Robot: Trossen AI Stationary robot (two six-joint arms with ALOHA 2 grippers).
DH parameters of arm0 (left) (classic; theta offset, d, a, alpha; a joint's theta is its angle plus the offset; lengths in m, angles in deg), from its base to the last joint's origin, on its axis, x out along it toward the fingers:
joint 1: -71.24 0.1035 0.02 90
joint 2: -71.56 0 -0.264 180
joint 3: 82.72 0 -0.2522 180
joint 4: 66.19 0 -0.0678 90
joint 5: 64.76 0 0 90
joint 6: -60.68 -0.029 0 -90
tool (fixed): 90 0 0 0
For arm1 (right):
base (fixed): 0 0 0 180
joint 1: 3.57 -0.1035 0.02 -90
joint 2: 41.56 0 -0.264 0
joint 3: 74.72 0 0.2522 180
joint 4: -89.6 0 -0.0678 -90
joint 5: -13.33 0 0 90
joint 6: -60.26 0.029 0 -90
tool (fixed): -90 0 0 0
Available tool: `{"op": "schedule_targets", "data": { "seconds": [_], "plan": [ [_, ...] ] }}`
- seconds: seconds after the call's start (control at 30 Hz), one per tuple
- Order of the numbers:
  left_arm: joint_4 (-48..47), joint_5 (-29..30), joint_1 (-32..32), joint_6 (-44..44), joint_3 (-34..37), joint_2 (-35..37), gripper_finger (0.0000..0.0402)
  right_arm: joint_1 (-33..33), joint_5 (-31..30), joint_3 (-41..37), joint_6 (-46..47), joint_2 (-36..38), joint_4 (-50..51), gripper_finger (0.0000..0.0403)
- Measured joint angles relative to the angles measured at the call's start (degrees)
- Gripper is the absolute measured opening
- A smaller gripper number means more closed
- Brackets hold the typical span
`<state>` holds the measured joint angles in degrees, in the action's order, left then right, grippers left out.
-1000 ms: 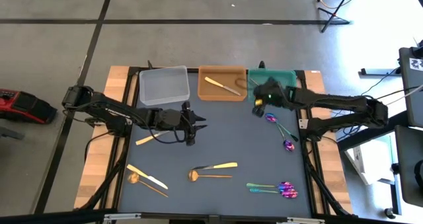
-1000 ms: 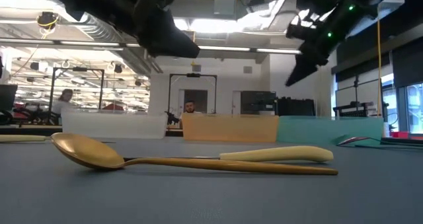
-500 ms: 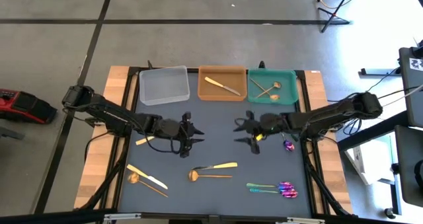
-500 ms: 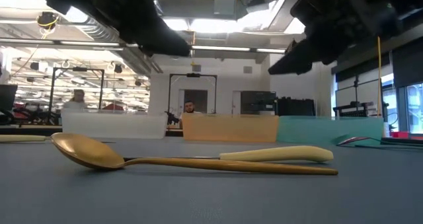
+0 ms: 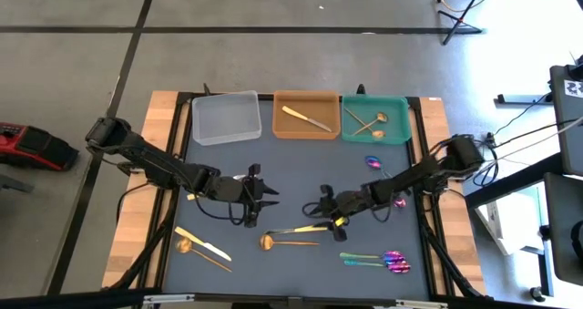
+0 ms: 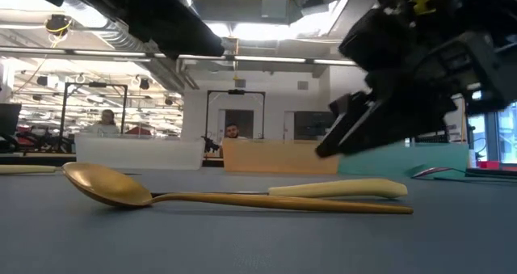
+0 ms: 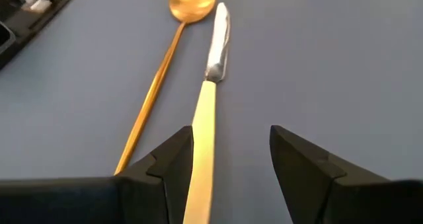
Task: Sort silverware by color (type)
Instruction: Put the yellow table knife into the orange bin
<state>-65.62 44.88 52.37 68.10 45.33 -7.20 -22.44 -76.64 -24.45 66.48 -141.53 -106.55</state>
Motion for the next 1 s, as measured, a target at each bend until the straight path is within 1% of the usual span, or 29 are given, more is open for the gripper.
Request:
{"op": "schedule_targets", "data": {
  "seconds": [0.2,0.33,0.4,0.5,0.63,0.7,0.77,0.9,0.97,1.0],
  "plan": [
    [-0.52,0.02,0.02,-0.02,0.00,-0.02,0.0116,-0.29,3.02,5.06,0.03,-6.74,-0.02,0.0188],
    [-0.92,0.02,-0.07,-0.02,-0.02,0.00,0.0116,-0.28,2.84,5.97,0.90,-9.17,-0.11,0.0187],
    [-1.10,0.04,-0.34,-0.02,-0.02,-0.02,0.0116,-0.24,2.42,6.12,0.90,-9.72,0.08,0.0178],
    [-1.07,0.02,-0.74,-0.03,-0.02,-0.01,0.0116,-0.24,1.71,6.29,0.81,-9.70,1.77,0.0142],
    [-1.07,0.03,-0.74,-0.04,-0.02,0.00,0.0116,-0.22,1.62,6.24,-1.00,-9.70,2.32,0.0070],
    [-1.07,0.09,-0.72,-0.05,-0.02,0.00,0.0116,-0.22,0.31,6.21,-2.16,-9.67,2.75,0.0039],
    [-1.07,0.59,-0.72,-0.20,-0.02,0.00,0.0116,-0.34,-1.84,6.23,-3.46,-9.33,3.76,0.0036],
    [-1.07,0.76,-0.72,-0.48,-0.02,0.00,0.0116,-0.35,-3.79,6.09,-7.05,-7.53,5.57,0.0037],
    [-1.07,0.76,-0.73,-0.46,-0.02,-0.01,0.0116,-0.31,-6.01,5.86,-8.92,-5.79,7.13,0.0049],
    [-1.10,0.76,-0.80,-0.36,-0.02,0.00,0.0116,-0.24,-8.05,5.77,-9.60,-4.81,8.13,0.0056]
  ]
}}
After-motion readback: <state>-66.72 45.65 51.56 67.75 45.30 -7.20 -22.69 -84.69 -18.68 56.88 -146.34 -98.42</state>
